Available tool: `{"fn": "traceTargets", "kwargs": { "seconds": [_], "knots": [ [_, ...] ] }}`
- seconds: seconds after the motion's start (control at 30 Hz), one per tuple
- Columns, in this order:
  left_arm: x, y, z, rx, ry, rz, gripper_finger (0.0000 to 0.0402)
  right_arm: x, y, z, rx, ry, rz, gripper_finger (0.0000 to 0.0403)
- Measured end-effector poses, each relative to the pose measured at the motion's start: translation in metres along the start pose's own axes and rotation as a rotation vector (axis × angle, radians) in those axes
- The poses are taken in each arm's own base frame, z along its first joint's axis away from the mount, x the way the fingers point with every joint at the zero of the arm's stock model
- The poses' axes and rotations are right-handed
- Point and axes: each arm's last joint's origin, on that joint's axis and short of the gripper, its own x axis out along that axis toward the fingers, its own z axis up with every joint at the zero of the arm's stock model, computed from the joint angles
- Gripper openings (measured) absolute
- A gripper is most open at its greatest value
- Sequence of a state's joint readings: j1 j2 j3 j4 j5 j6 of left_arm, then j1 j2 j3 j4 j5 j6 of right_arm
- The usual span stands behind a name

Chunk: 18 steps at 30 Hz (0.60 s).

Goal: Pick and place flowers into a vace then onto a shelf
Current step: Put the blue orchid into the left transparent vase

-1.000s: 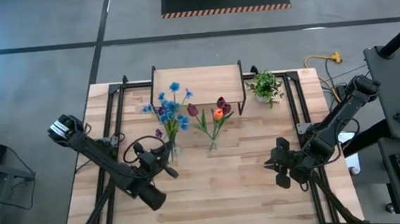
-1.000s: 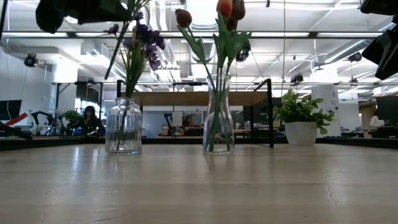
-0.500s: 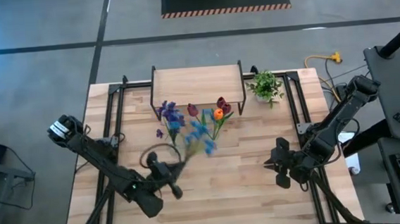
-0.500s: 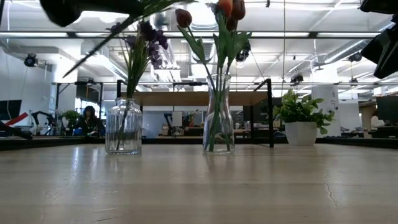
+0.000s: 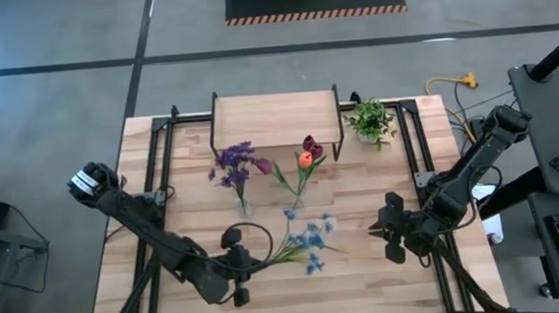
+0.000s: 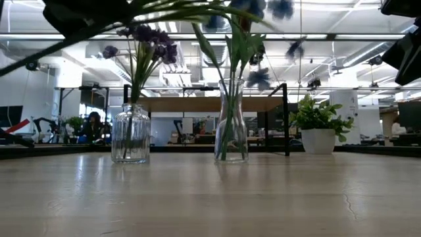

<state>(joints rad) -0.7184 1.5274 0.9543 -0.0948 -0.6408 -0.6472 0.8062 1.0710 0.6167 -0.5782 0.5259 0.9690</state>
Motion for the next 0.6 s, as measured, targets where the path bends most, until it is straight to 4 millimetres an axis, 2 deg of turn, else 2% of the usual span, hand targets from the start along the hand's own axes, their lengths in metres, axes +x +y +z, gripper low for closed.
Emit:
{"fn": "traceTargets", "kwargs": {
  "seconds": [0.27,0.6],
  "knots": [
    [0.019,0.001,-0.014,0.02,0.147,-0.082,0.0,0.0,0.002,0.001,0.01,-0.01,0.014,0.0056],
    [0.043,0.005,-0.035,0.031,0.306,-0.103,0.0,0.0,0.003,0.002,0.019,-0.018,0.027,0.0056]
  ]
}}
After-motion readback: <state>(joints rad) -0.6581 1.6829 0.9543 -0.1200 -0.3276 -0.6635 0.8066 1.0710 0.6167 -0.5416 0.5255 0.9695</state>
